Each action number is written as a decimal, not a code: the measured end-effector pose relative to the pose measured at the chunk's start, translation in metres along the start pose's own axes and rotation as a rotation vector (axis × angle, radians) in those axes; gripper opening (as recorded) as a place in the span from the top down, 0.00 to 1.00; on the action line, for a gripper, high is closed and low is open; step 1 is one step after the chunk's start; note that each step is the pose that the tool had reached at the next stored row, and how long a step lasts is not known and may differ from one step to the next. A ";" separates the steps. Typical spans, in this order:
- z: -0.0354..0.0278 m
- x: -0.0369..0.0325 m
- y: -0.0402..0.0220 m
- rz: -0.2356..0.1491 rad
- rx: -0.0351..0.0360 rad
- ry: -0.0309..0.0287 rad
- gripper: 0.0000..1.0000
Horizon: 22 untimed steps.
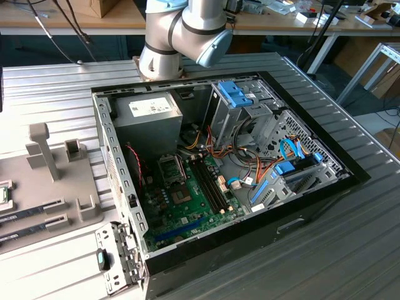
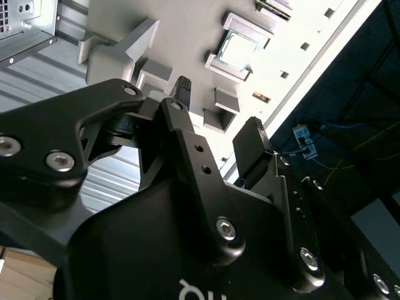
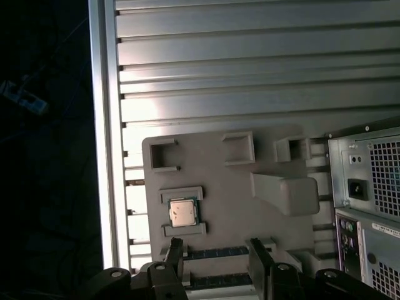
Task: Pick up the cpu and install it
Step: 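Pick up the cpu and move it towards the insertion slot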
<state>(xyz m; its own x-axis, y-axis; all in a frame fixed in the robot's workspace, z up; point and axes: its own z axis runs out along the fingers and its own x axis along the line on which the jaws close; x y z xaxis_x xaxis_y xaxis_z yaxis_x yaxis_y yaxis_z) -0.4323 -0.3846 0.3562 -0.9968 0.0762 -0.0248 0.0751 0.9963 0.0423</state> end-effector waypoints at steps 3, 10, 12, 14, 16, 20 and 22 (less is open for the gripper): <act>0.0018 0.0002 -0.0001 0.000 0.0000 0.0000 0.46; 0.0049 0.0005 -0.0002 0.000 0.0000 0.0000 0.46; 0.0057 0.0006 -0.0003 0.000 0.0000 0.0001 0.46; 0.0068 0.0007 -0.0003 0.000 0.0000 0.0000 0.46; 0.0083 0.0008 -0.0004 0.000 0.0000 0.0001 0.46; 0.0105 0.0010 -0.0005 0.000 -0.0001 -0.0001 0.46; 0.0113 0.0011 -0.0005 0.000 0.0000 0.0001 0.46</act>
<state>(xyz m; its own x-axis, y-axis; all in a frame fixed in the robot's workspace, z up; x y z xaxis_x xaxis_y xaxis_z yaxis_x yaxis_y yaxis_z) -0.4331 -0.3846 0.3449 -0.9968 0.0761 -0.0248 0.0751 0.9963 0.0423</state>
